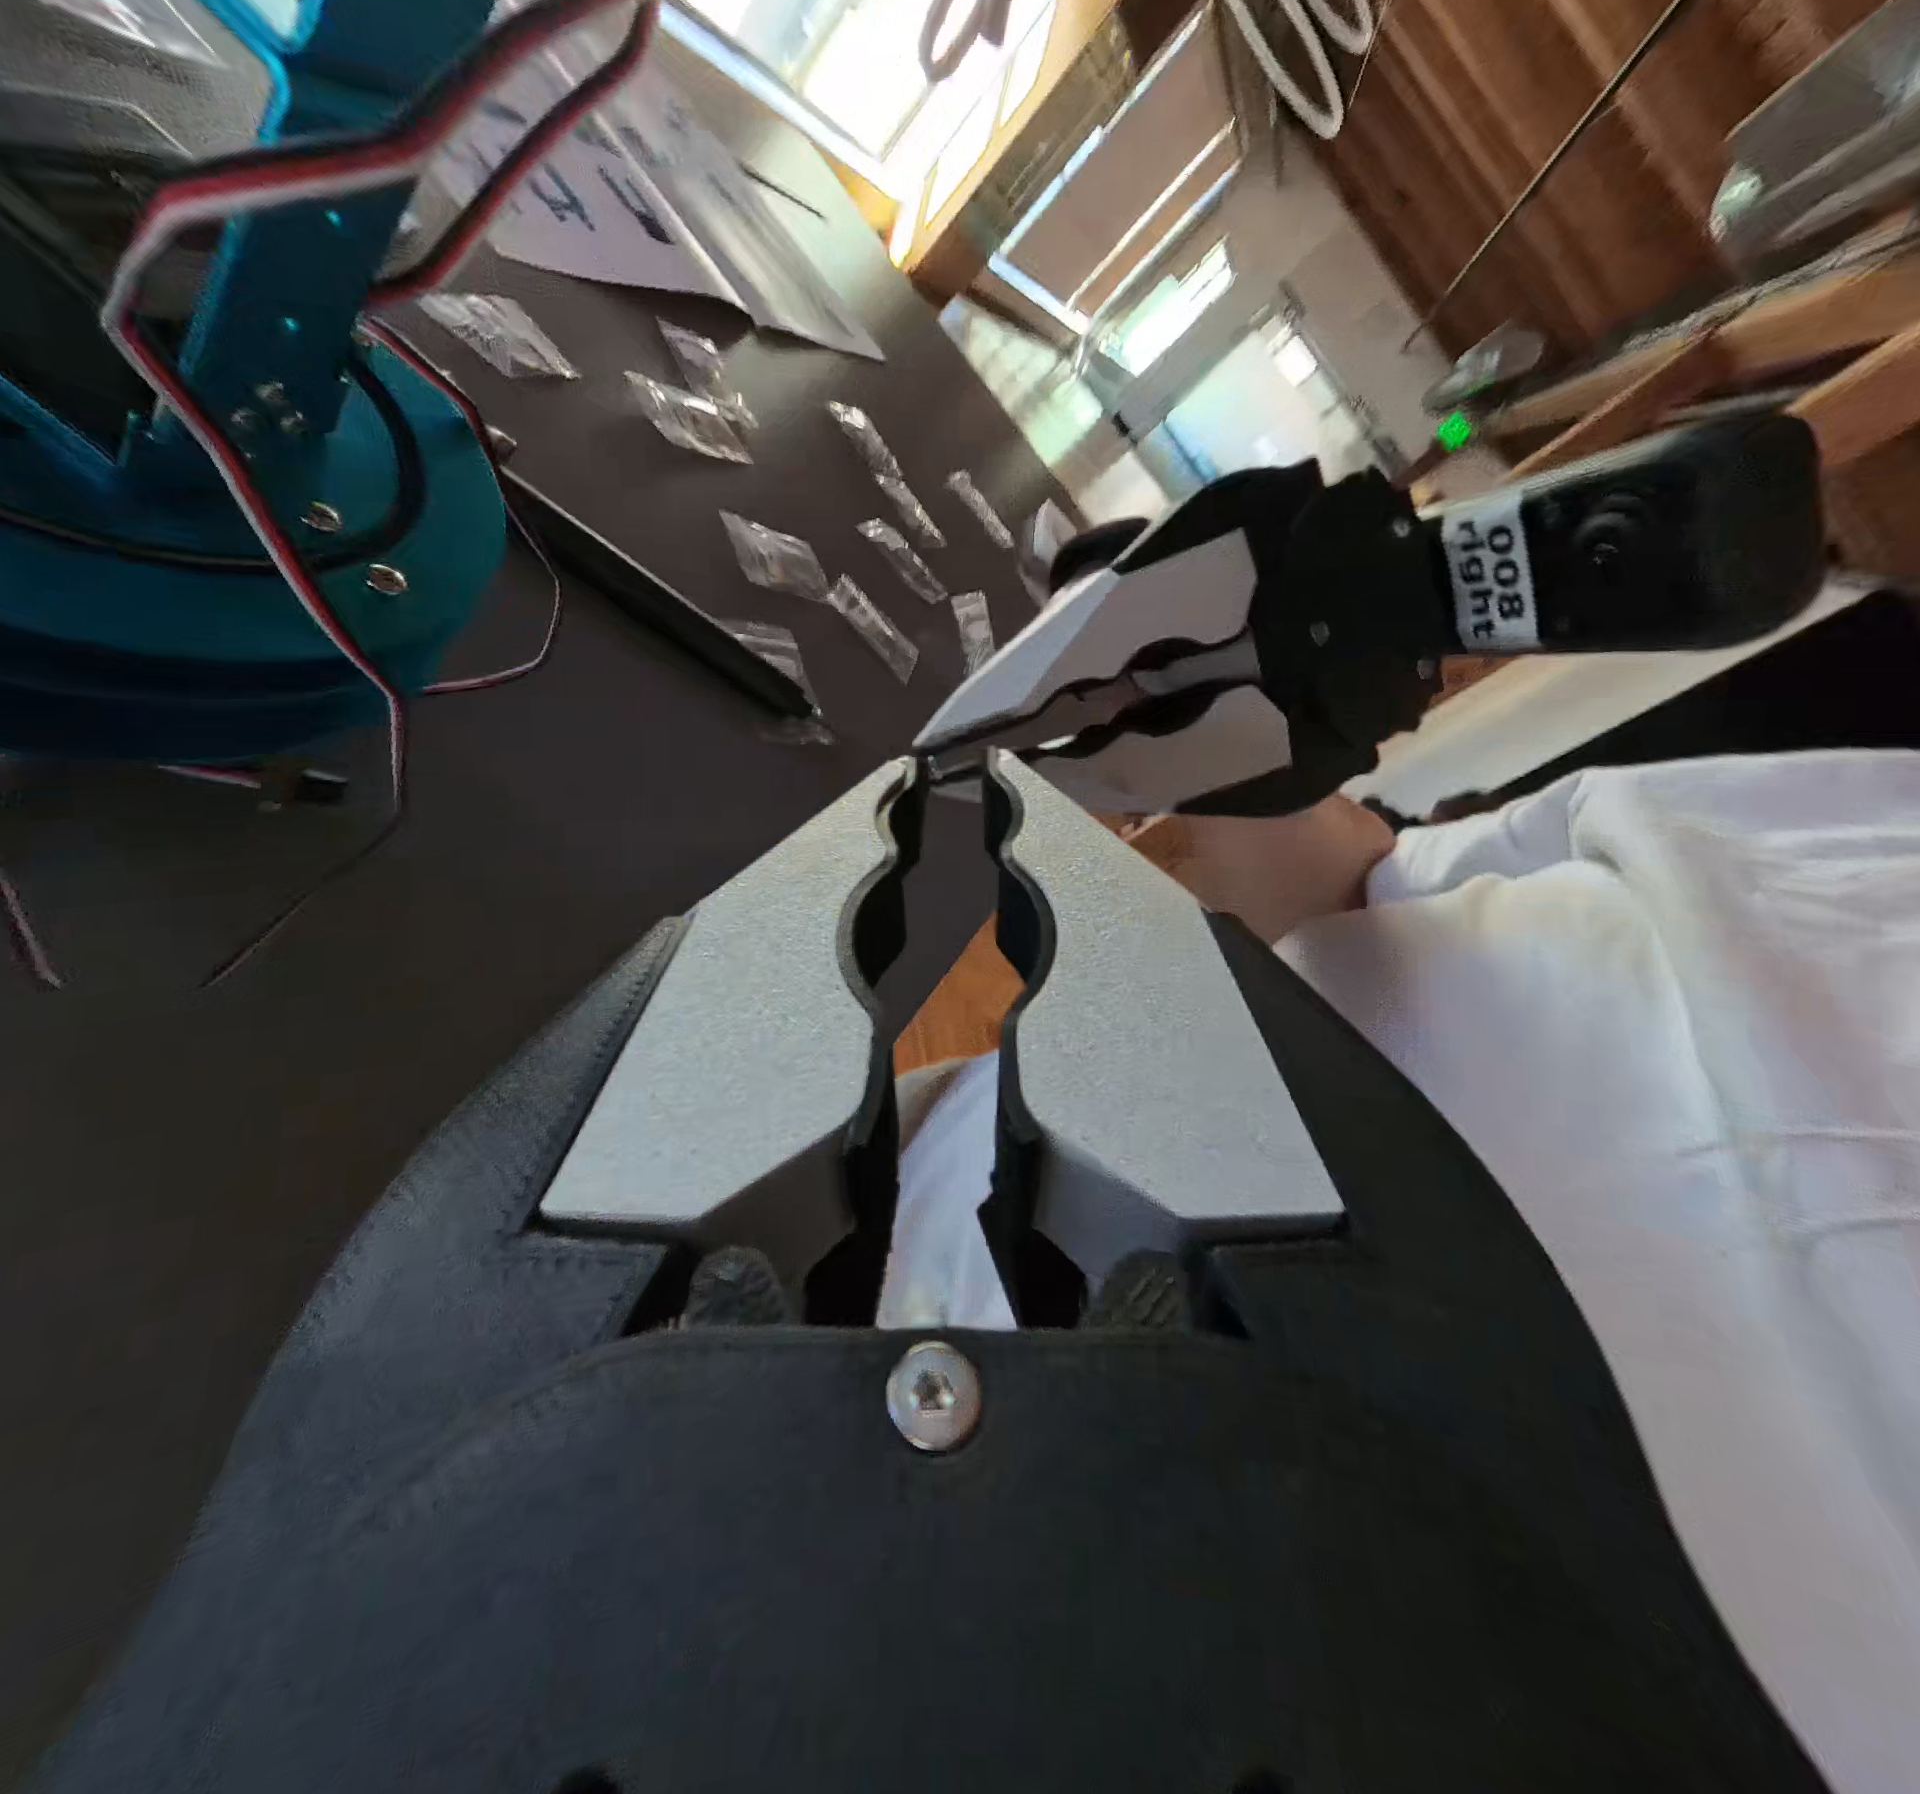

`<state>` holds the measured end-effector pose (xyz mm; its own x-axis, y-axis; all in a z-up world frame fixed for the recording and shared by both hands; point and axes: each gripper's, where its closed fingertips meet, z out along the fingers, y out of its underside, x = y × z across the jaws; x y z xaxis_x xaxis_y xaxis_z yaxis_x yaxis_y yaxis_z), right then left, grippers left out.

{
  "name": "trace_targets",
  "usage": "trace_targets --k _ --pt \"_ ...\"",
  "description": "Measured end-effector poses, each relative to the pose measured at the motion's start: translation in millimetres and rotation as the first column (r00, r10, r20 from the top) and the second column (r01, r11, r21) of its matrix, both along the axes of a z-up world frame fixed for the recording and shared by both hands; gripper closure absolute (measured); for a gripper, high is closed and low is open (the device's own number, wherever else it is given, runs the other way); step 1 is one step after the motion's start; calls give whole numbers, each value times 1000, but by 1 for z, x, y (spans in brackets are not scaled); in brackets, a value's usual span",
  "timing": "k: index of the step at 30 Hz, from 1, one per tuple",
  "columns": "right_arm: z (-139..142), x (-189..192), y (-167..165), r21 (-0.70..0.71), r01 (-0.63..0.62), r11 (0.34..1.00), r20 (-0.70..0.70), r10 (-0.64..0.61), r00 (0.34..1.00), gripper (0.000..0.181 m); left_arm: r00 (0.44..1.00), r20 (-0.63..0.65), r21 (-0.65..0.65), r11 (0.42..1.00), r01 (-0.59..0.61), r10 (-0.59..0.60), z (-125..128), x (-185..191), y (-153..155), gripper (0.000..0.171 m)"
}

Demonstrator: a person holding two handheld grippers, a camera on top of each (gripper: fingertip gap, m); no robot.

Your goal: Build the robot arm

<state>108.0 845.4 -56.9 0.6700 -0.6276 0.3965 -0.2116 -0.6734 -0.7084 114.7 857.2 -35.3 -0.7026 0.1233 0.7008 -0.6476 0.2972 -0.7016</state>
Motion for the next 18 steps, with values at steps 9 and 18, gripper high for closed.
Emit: trace_targets --k 9,18 --pt "17 1 10 -108 -49 993 110 60 992 177 1000 26 -28 999 -17 17 -1 -9 -5 162" --pt "20 0 4 -167 -38 985 154 65 986 177 999 -27 -59 998 37 -39 2 -16 -14 164"
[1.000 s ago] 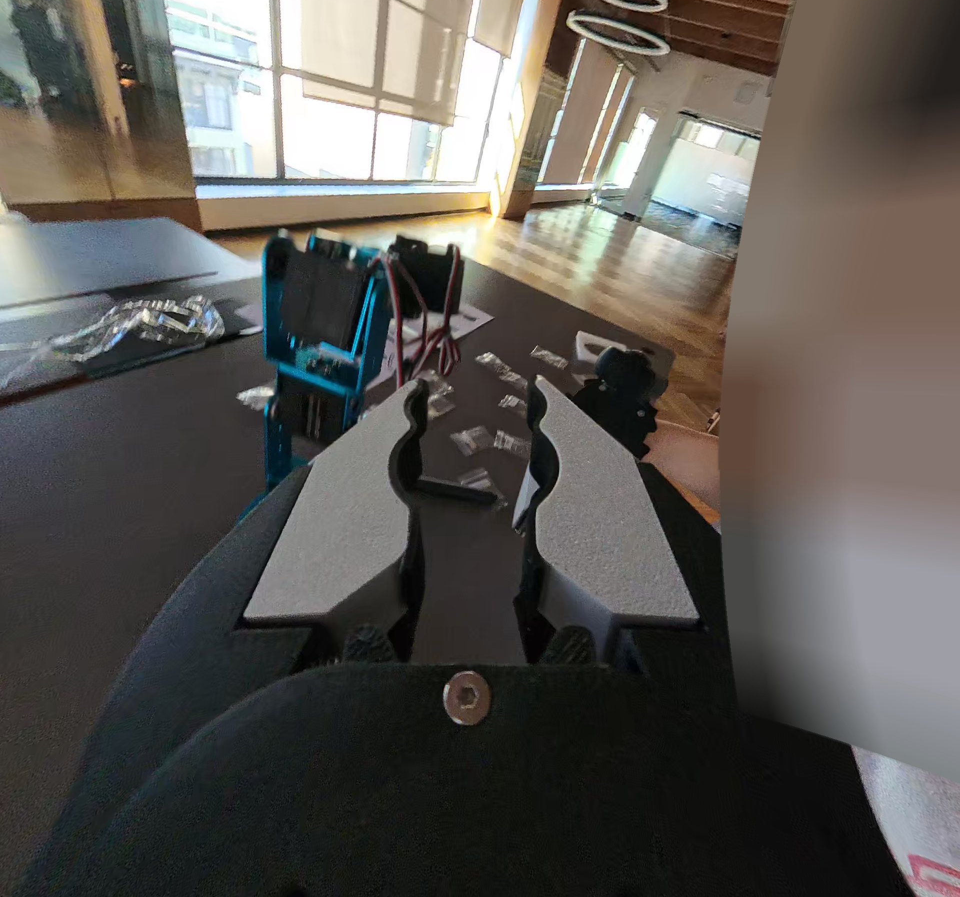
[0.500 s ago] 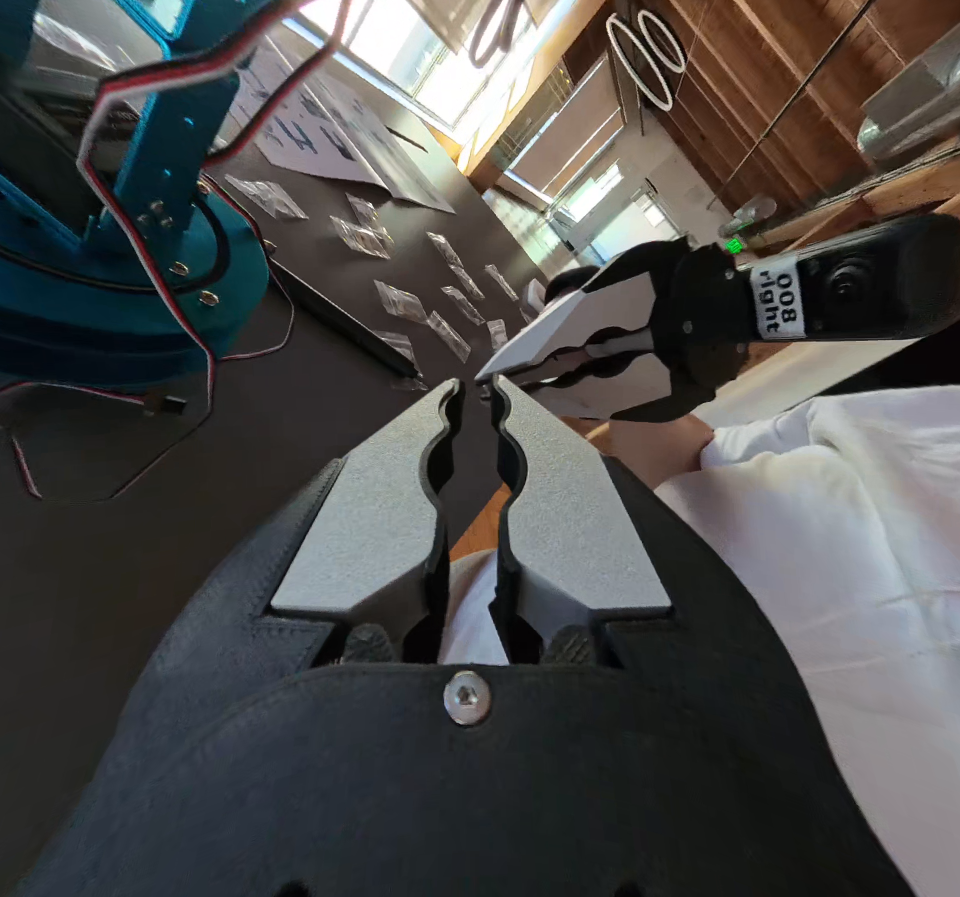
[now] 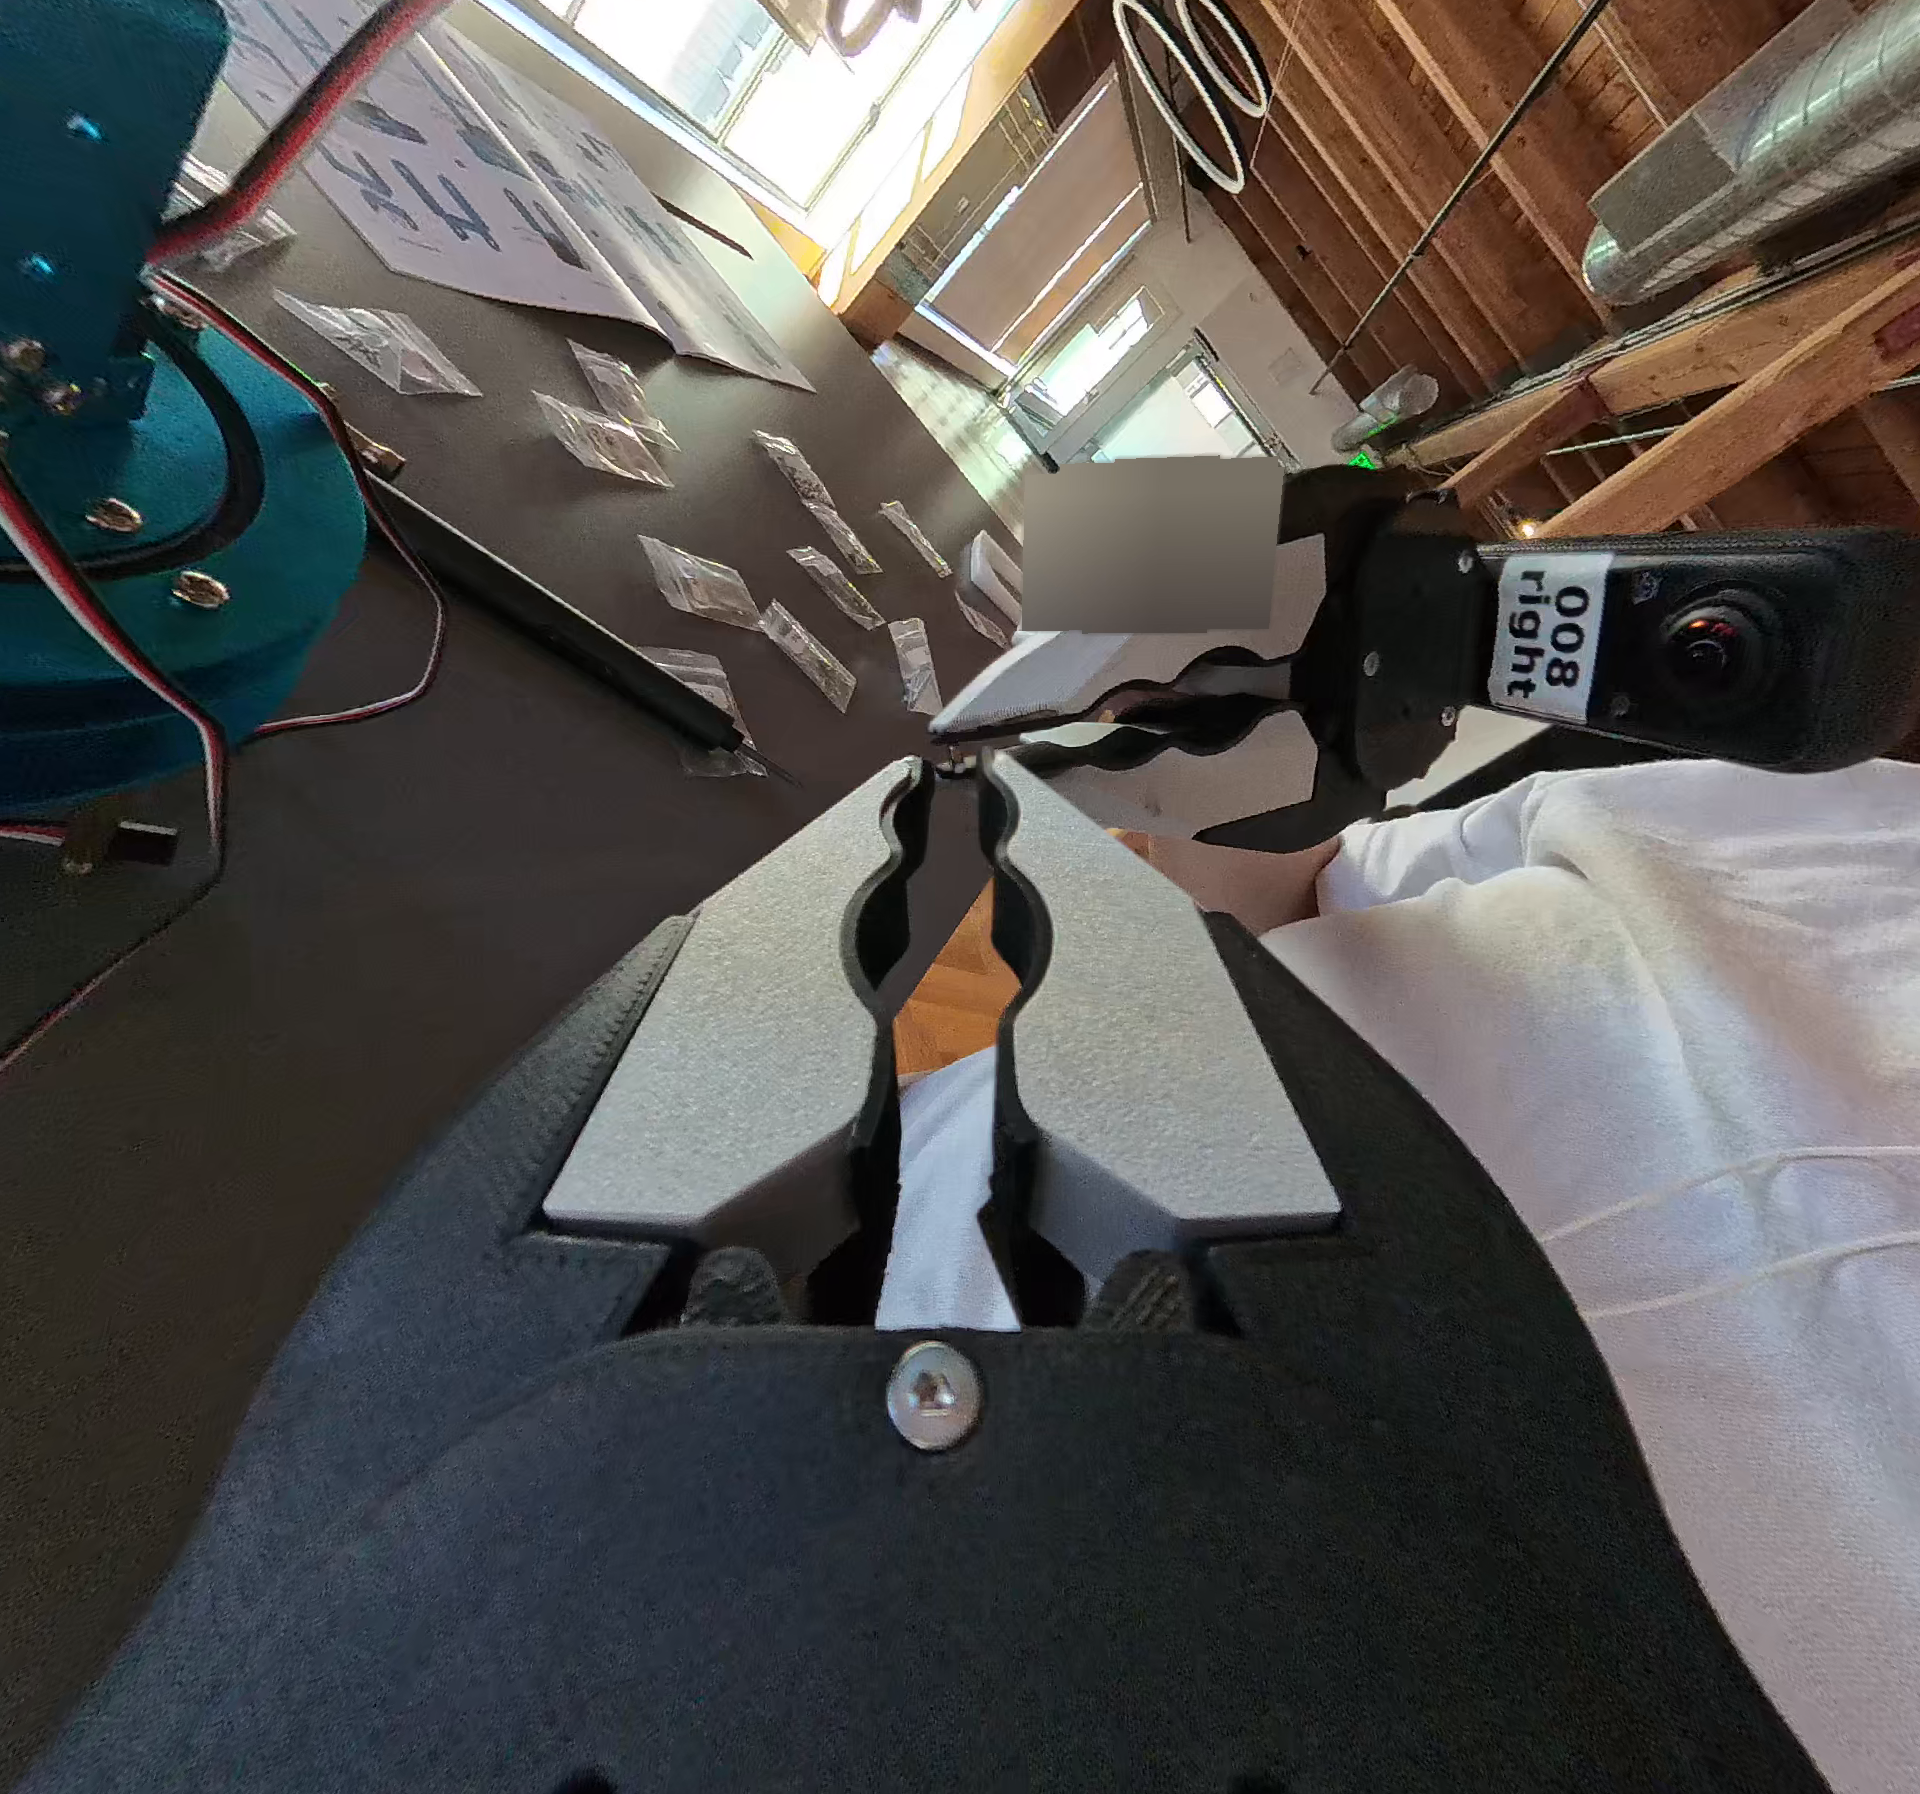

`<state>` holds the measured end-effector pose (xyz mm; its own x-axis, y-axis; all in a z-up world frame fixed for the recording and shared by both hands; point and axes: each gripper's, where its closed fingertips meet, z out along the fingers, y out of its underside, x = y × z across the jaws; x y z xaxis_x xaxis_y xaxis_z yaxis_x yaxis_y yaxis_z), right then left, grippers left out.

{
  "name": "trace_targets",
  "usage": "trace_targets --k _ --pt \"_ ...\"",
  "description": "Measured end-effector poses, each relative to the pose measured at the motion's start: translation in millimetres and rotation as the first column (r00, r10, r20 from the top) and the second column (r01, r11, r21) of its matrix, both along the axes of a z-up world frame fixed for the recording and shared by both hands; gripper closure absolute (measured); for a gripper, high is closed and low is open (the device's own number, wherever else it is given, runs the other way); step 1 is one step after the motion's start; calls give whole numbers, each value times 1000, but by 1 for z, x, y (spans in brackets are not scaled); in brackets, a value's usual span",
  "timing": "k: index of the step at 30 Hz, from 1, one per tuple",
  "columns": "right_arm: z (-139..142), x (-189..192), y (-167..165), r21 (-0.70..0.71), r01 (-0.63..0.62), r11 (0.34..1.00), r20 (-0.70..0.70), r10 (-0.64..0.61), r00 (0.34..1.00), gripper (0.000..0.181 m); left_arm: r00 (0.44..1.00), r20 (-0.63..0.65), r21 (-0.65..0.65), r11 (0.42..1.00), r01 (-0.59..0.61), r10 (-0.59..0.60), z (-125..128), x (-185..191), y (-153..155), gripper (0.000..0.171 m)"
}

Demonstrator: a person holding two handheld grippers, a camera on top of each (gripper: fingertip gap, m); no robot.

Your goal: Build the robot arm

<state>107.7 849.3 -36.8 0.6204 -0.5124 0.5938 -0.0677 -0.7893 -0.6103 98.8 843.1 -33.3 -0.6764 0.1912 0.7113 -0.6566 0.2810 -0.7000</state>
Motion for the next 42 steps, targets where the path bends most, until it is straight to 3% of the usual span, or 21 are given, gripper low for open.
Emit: trace_targets --k 8,12,14,17,19,21,31,42 --pt "1 4 -5 28 10 1000 8 -10 1000 177 999 49 0 1000 14 -14 0 3 -6 171" --pt "9 2 -8 284 38 958 -106 -8 994 173 997 71 -81 996 22 -16 13 5 -4 171" --pt "23 0 -12 534 80 842 -206 37 978 172 995 97 -154 987 33 -19 24 4 -1 171" --pt "50 -5 -13 846 136 516 -285 221 933 175 988 156 -242 970 34 4 37 2 2 171" --pt "59 -4 -16 918 176 356 -290 298 909 174 984 179 -287 957 32 21 46 1 2 171" --pt "61 -5 -14 937 196 288 -296 357 886 174 980 197 -301 953 29 33 49 2 2 171" --pt "58 -4 -8 946 213 245 -300 408 862 180 980 197 -301 951 75 -15 51 -4 -4 171" --pt "52 -5 -7 936 210 283 -316 404 858 180 979 205 -304 949 84 -21 53 -5 -6 171"
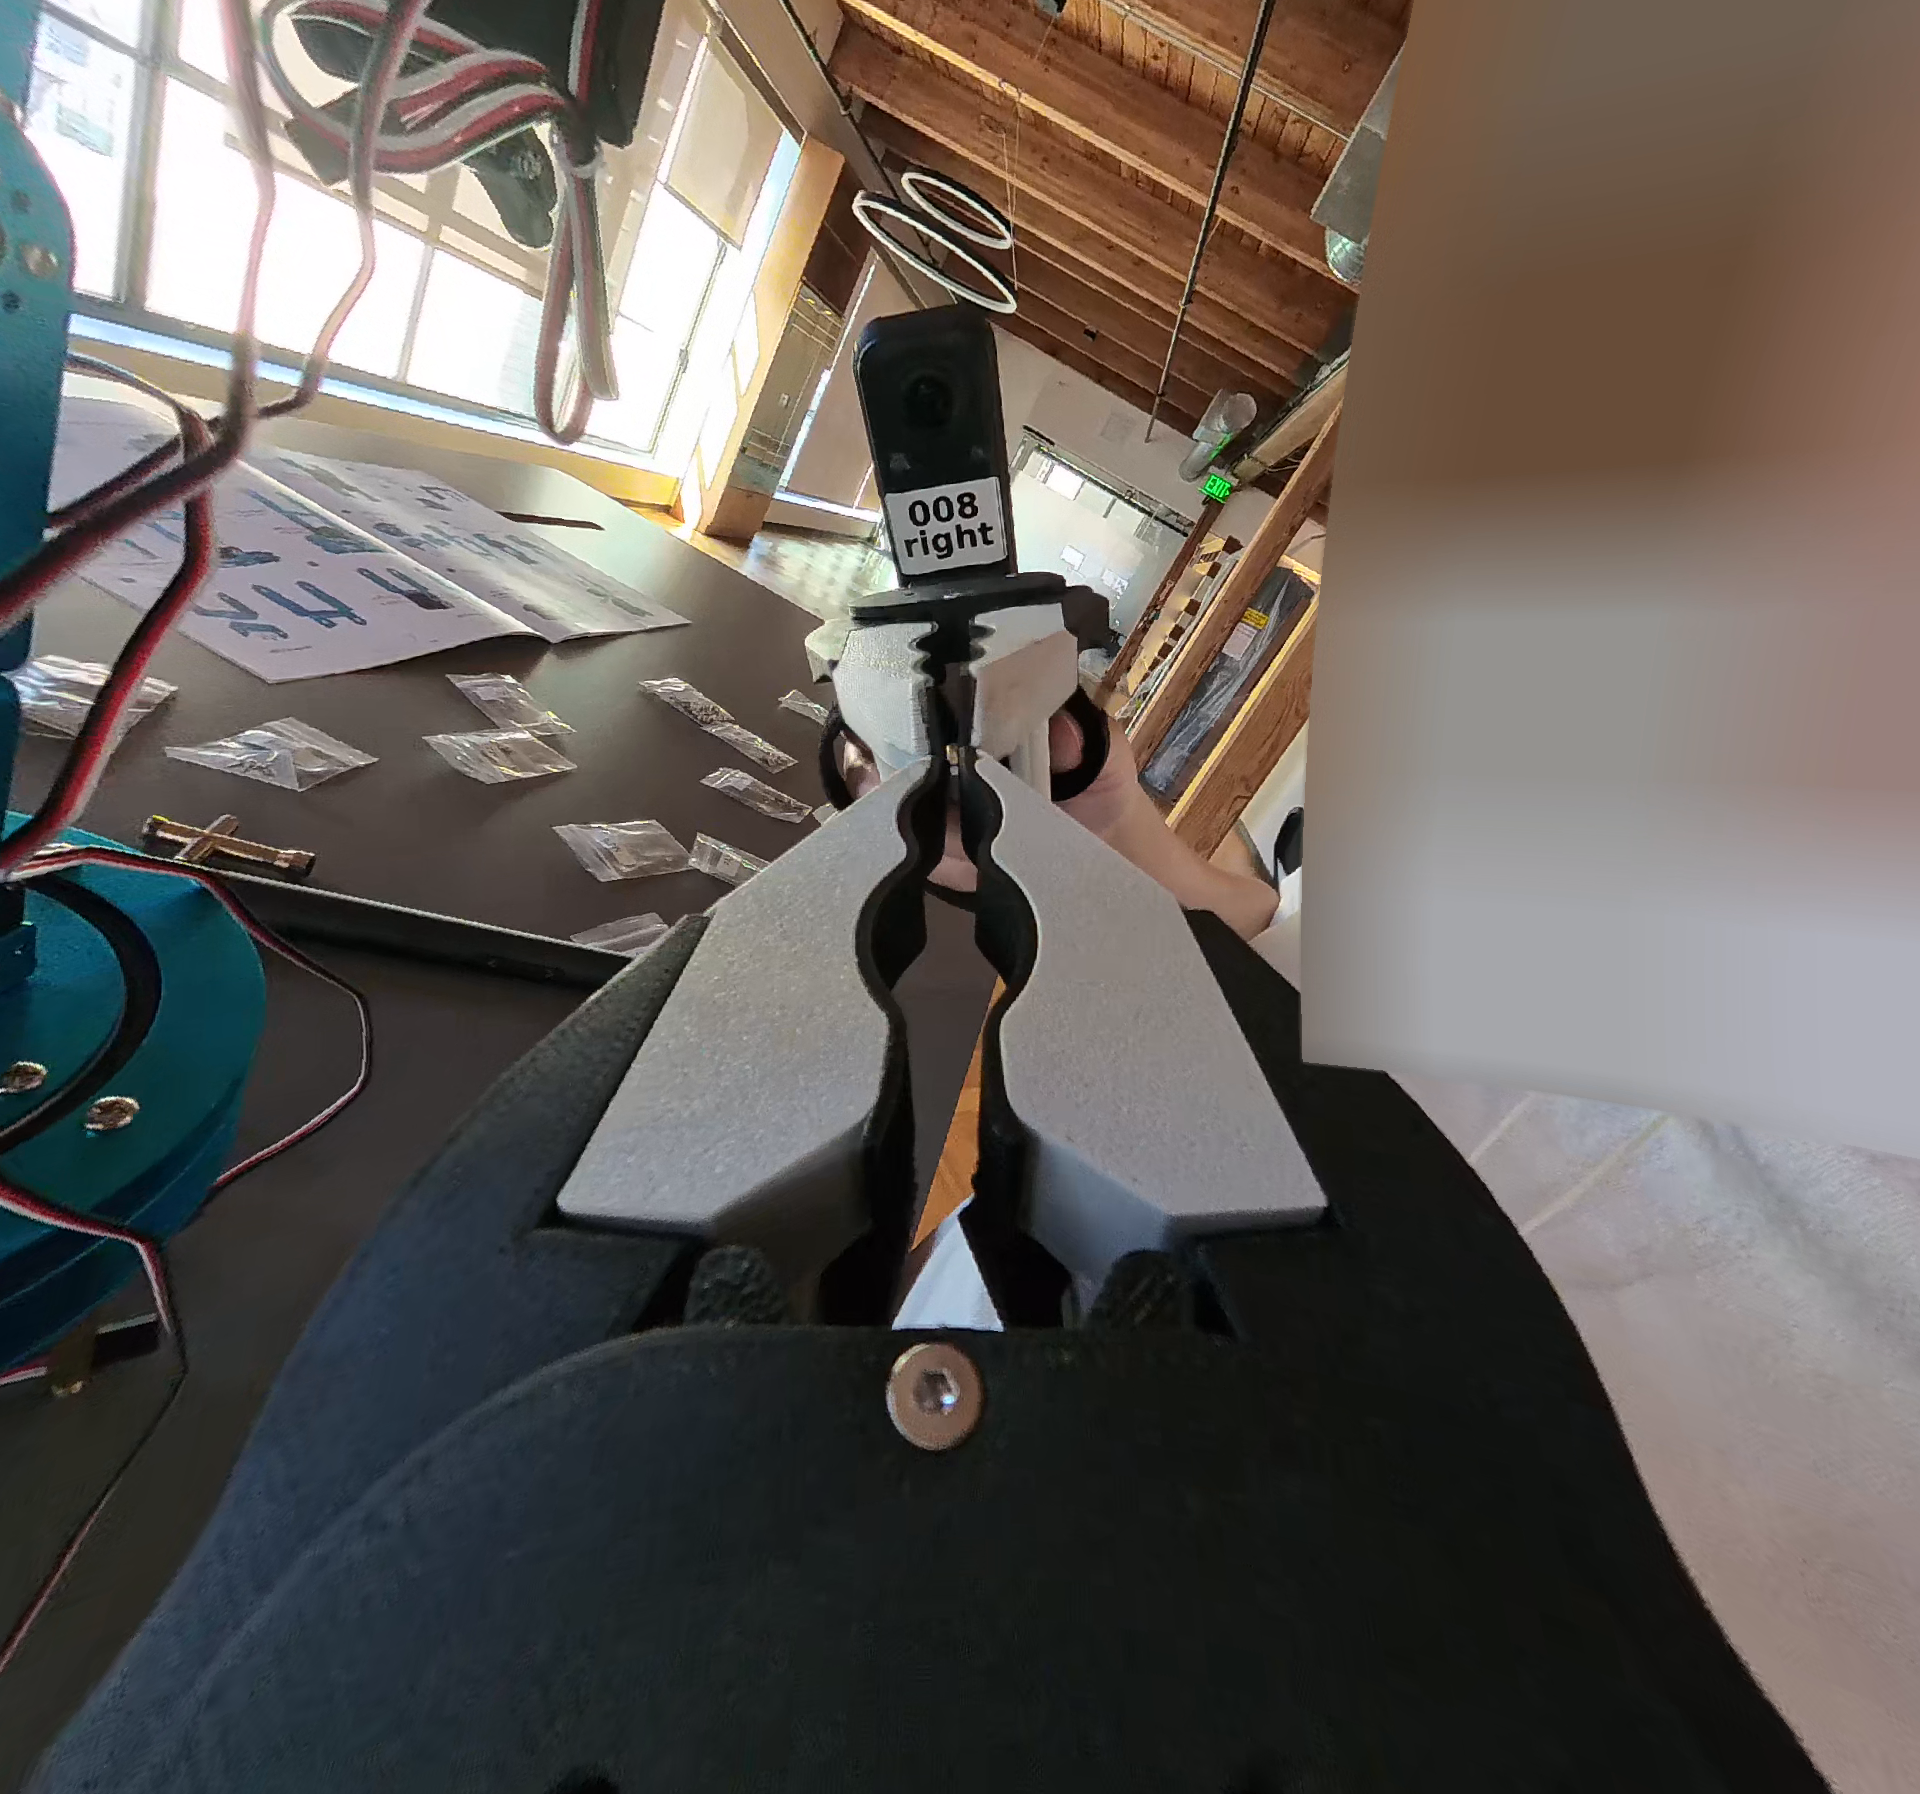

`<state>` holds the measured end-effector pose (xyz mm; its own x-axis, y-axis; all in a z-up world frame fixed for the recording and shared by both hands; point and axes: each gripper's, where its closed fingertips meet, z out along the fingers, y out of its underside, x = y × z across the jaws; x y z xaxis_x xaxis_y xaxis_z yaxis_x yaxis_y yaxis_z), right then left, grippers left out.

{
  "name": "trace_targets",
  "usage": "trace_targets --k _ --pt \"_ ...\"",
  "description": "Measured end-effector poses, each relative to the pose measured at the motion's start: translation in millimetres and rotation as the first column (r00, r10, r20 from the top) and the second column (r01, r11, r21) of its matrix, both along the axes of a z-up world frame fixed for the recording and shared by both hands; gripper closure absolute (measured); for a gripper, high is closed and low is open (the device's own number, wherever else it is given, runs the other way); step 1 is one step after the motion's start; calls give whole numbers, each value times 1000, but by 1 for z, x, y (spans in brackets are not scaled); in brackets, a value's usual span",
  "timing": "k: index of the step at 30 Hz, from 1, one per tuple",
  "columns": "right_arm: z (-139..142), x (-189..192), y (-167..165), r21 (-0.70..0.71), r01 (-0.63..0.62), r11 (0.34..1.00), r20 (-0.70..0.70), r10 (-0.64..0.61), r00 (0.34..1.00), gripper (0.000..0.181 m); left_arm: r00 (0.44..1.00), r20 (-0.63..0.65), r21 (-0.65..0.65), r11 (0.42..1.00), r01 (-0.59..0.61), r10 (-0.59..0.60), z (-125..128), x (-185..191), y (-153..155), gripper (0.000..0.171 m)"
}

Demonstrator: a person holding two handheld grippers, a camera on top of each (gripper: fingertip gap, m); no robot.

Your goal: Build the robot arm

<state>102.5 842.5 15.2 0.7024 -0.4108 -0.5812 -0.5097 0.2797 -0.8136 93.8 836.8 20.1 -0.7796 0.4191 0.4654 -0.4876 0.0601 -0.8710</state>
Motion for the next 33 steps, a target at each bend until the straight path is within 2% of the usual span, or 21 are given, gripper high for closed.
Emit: trace_targets --k 13,27,33 --pt "7 -4 -1 54 -26 998 -1 26 1000 181 1000 -7 -18 1000 5 -5 4 -5 1 171" --pt "3 -4 -1 -37 -7 999 22 8 1000 181 999 3 -1 999 -33 33 1 -5 1 171" --pt "4 -4 0 -29 -13 999 22 13 1000 181 999 2 -4 999 -37 37 3 -5 1 171"
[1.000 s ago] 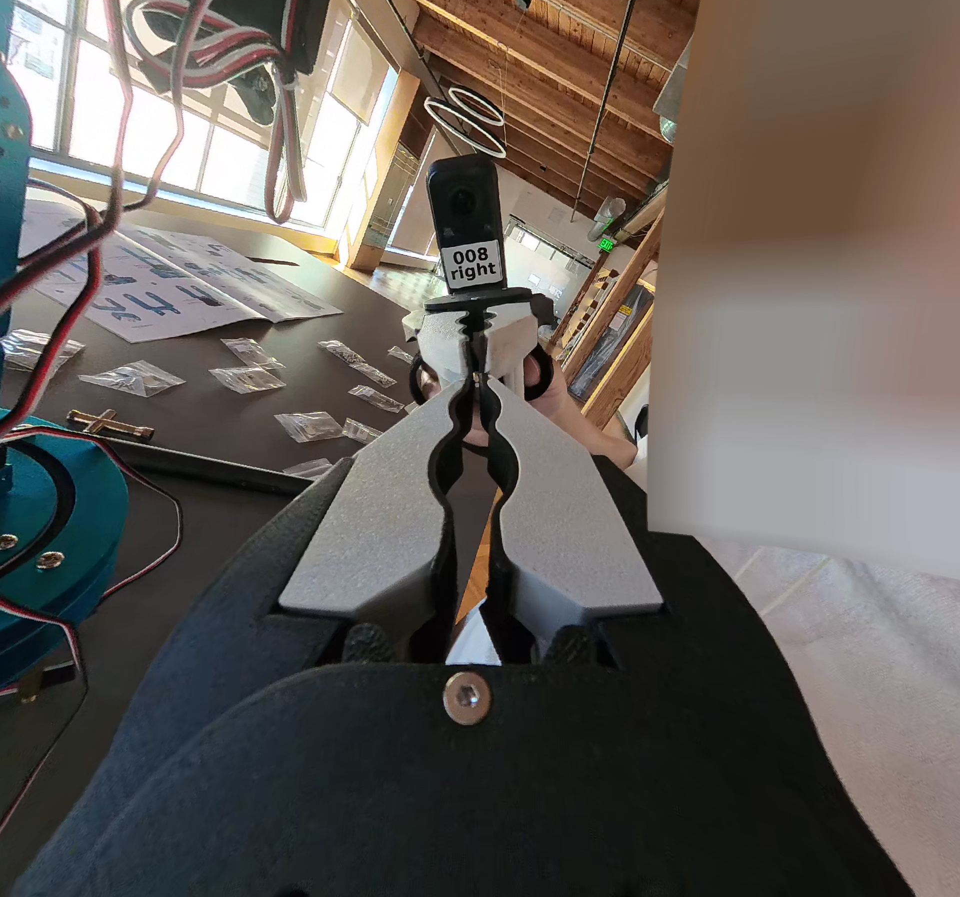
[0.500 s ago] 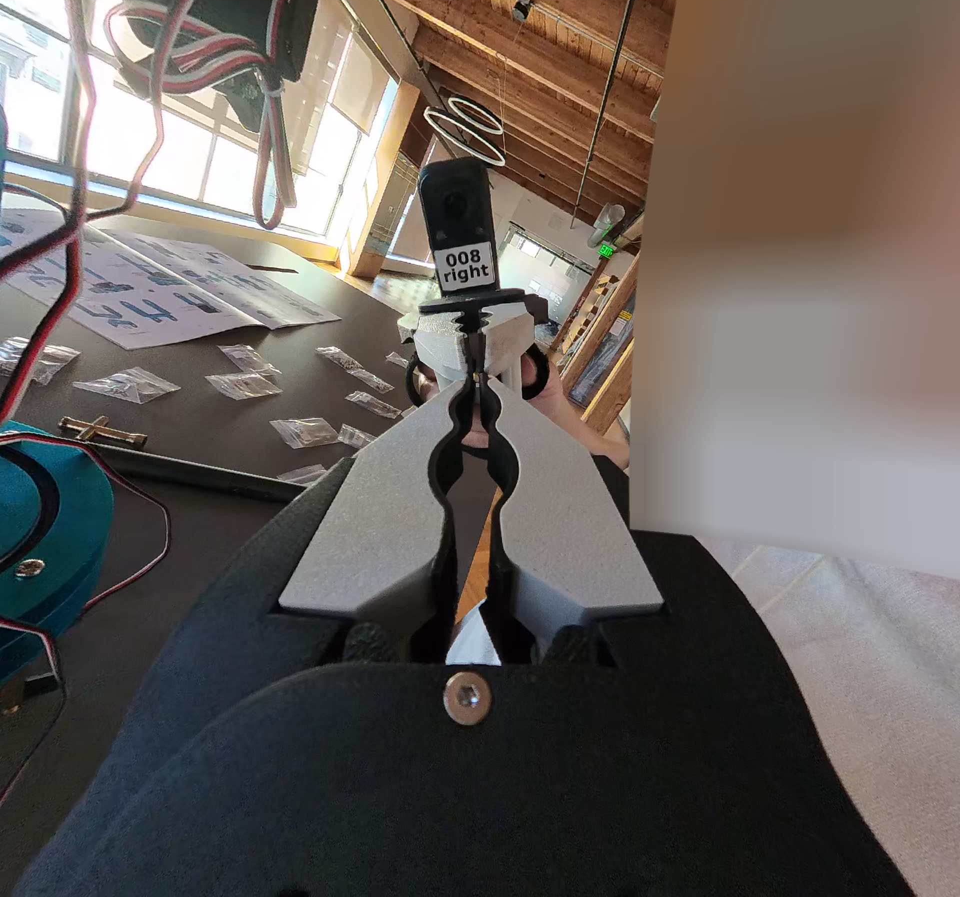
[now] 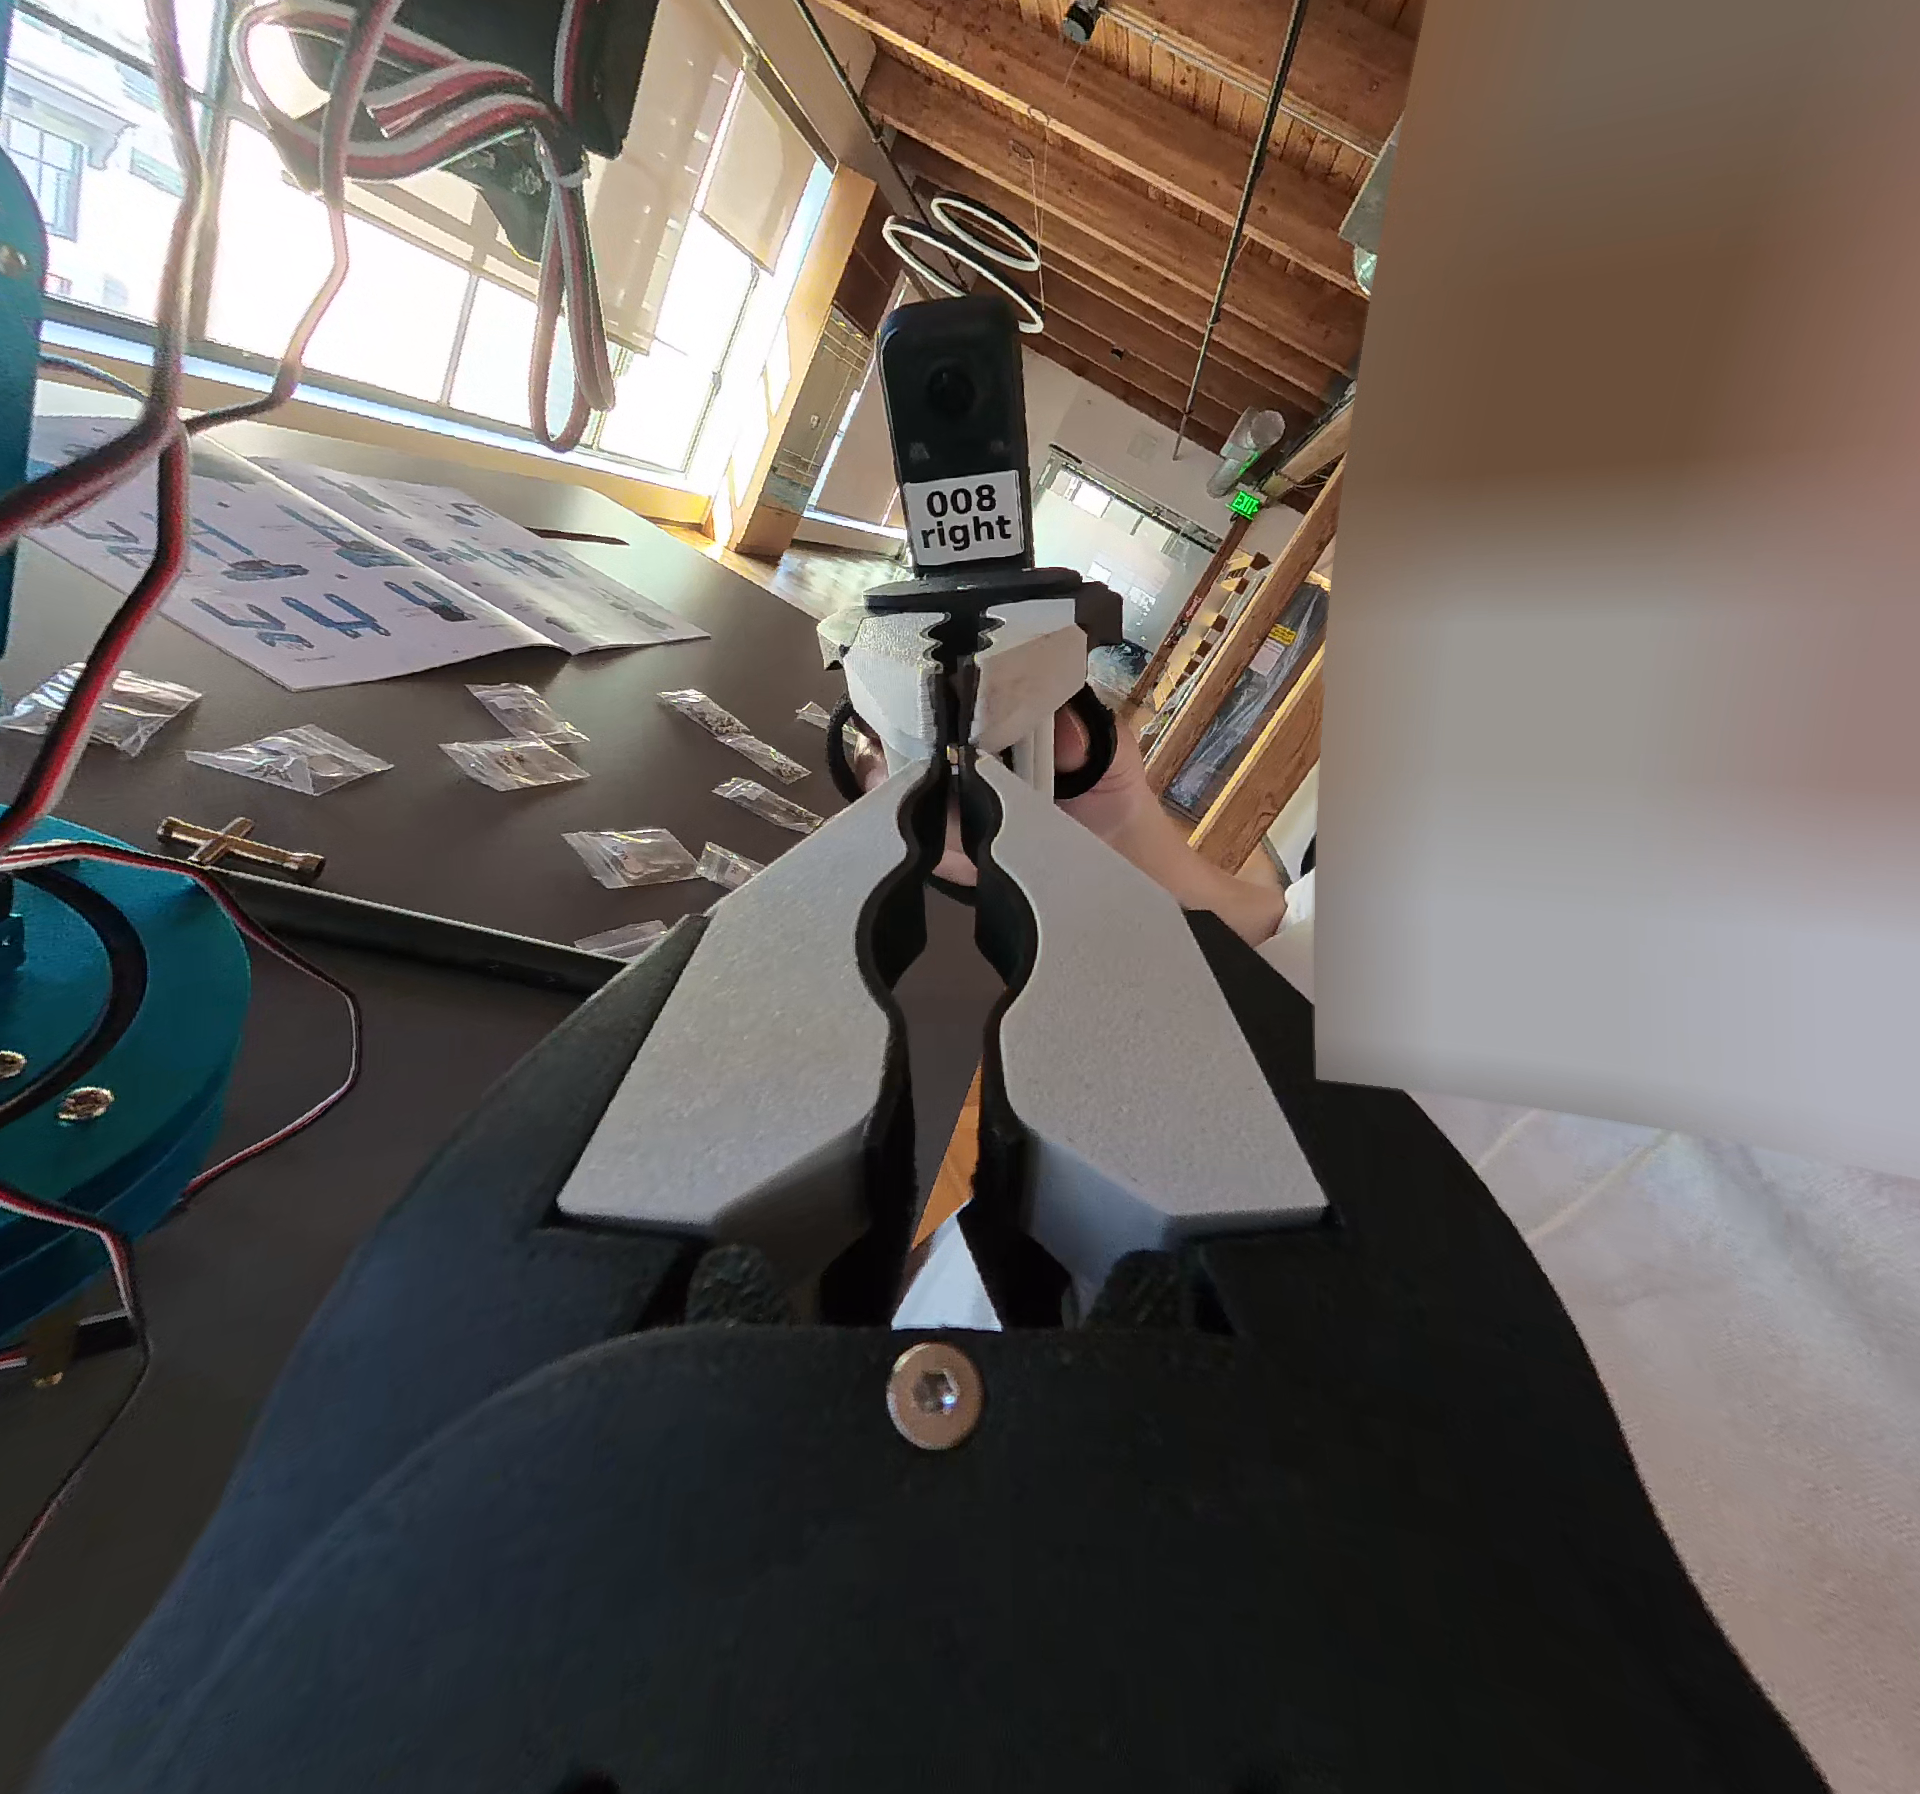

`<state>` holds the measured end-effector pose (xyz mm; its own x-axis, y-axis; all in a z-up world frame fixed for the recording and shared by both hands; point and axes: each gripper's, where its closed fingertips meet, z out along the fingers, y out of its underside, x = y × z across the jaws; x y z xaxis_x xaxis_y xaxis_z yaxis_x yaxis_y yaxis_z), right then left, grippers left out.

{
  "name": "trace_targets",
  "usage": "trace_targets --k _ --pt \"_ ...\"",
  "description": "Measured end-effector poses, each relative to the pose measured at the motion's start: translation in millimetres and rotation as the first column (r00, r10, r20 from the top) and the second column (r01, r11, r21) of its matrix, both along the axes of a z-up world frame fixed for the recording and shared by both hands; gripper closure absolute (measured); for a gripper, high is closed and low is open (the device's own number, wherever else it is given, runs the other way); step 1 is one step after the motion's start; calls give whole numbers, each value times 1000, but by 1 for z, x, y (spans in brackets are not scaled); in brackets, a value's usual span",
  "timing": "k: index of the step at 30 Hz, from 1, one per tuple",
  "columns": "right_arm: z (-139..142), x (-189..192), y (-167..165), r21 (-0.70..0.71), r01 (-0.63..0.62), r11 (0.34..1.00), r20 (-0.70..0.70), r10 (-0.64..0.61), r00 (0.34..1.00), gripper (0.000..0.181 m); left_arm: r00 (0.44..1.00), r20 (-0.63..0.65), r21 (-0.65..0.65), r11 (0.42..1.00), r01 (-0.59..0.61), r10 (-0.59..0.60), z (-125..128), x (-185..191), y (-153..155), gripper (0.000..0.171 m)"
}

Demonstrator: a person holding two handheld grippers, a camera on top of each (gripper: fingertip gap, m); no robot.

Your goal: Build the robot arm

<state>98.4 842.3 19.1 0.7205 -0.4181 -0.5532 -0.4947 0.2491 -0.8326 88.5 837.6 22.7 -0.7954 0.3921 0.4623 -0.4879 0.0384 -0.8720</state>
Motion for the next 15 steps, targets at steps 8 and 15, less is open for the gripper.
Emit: trace_targets --k 8,15 --pt "-1 1 0 -4 -3 1000 -9 3 1000 181 1000 -4 3 1000 0 0 -1 1 0 171" --pt "5 2 -3 53 -11 999 -20 12 1000 181 999 -27 -13 1000 -22 22 1 8 0 156"
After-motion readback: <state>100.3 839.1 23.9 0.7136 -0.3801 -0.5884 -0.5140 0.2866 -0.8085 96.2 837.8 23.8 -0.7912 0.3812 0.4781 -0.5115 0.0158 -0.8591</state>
